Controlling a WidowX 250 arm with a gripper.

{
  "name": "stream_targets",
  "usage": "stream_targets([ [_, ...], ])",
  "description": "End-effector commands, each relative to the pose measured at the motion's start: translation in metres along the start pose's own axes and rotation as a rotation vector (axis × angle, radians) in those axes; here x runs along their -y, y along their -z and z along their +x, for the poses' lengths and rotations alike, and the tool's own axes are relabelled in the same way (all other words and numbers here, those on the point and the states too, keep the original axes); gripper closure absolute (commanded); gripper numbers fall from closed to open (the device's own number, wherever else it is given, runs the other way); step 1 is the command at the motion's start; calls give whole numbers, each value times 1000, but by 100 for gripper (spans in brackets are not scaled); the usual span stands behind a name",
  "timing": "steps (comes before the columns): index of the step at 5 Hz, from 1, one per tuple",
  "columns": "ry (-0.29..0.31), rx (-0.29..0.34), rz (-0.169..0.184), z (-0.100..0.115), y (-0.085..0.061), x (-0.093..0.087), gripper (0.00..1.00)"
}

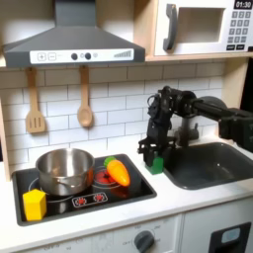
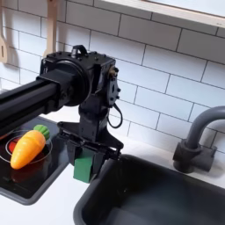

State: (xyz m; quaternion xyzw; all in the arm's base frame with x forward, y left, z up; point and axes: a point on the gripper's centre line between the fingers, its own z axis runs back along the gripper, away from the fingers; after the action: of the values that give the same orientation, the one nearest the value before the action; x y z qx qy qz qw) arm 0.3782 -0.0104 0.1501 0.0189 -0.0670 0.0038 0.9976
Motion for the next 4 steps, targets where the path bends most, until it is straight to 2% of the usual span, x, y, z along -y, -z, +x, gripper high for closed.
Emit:
stream_targets([
  [1,17,15,-10,-10,-8,-1,100],
  [2,40,15,-19,-17,-15,-3,100],
  [4,73,50,-47,-26,-42,2,100],
])
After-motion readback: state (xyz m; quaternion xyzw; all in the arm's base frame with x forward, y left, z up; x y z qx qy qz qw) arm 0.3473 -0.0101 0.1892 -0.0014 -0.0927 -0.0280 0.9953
